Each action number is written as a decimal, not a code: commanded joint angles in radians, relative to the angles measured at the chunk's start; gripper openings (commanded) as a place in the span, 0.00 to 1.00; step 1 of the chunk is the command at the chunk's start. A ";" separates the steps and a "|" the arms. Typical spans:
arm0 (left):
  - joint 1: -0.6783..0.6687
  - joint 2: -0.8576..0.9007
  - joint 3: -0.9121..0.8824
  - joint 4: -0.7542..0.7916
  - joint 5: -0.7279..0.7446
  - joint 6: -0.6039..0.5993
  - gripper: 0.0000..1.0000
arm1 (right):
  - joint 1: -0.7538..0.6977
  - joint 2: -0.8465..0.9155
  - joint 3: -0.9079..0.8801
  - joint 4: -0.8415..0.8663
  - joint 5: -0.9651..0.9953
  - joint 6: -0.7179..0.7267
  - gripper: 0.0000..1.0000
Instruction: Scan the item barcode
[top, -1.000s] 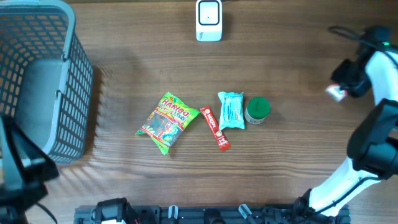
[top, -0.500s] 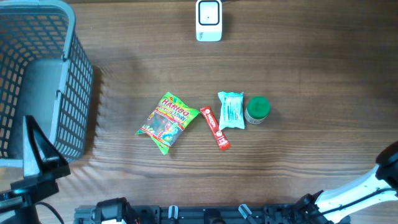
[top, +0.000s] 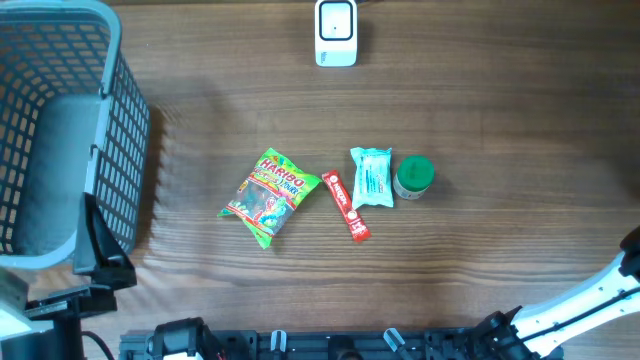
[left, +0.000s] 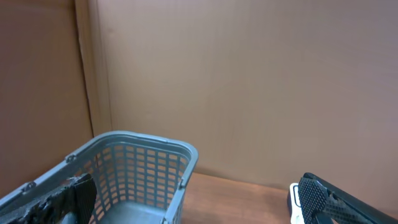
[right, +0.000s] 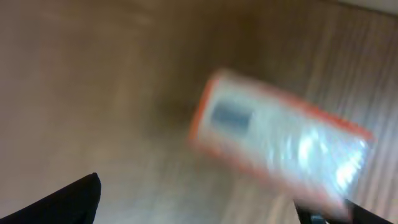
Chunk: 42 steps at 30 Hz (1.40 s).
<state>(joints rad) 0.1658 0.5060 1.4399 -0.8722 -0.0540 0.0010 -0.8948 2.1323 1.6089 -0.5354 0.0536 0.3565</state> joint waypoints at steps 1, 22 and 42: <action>0.006 -0.011 -0.002 -0.026 0.071 -0.002 1.00 | 0.024 -0.165 0.050 -0.009 -0.315 0.022 1.00; -0.261 -0.279 -0.271 0.175 0.321 0.018 1.00 | 0.724 -0.346 0.049 -0.634 -0.327 0.001 1.00; -0.349 -0.500 -0.554 0.204 -0.070 -0.123 1.00 | 1.227 -0.346 0.000 -0.857 0.045 0.365 1.00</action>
<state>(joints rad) -0.1768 0.0071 0.8997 -0.6914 -0.1085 -0.0975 0.2775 1.8126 1.6184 -1.3907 -0.0322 0.6106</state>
